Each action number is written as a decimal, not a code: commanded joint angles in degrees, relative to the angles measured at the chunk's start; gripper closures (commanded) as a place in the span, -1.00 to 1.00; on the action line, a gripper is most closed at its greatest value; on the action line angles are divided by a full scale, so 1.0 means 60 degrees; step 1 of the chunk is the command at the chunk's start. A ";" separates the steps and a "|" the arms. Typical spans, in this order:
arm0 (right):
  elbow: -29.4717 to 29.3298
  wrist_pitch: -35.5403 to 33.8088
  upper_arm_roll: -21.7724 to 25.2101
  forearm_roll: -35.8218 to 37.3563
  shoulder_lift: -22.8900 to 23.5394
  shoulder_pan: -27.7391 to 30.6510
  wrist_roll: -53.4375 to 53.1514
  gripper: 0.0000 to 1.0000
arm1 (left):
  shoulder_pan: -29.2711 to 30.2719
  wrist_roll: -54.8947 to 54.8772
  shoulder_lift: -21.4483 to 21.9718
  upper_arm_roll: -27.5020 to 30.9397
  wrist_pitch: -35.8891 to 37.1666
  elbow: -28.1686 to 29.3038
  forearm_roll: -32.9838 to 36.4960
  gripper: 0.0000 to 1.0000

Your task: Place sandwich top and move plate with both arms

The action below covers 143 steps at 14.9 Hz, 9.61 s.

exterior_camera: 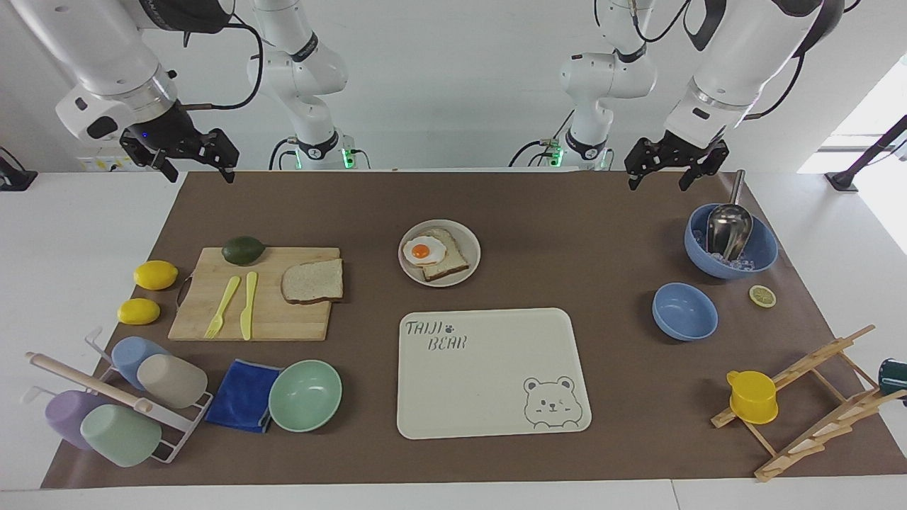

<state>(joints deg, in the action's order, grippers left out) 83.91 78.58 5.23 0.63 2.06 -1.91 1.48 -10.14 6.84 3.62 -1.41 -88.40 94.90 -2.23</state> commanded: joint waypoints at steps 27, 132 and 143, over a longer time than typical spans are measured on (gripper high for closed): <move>0.3813 0.3910 -0.0475 0.4242 0.2481 -0.4367 -0.5326 -1.00 | 0.0166 -0.0071 -0.0002 -0.0058 -0.0033 -0.0026 0.0108 -1.00; -0.0449 -0.0456 -0.1226 -0.0046 0.0419 0.0498 -0.0568 -1.00 | -0.5253 0.4690 -0.1745 -0.0146 -0.9964 0.6346 -0.1299 -0.31; 0.0840 0.0071 -0.0285 -0.0046 -0.0314 -0.0020 -0.0510 -1.00 | -0.5210 0.4675 -0.1965 -0.0146 -1.0199 0.6068 -0.1299 1.00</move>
<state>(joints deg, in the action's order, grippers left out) 86.48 77.14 3.57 -0.18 1.96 -2.36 -2.89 -40.61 35.49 -7.18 -3.20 -149.00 132.05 -9.28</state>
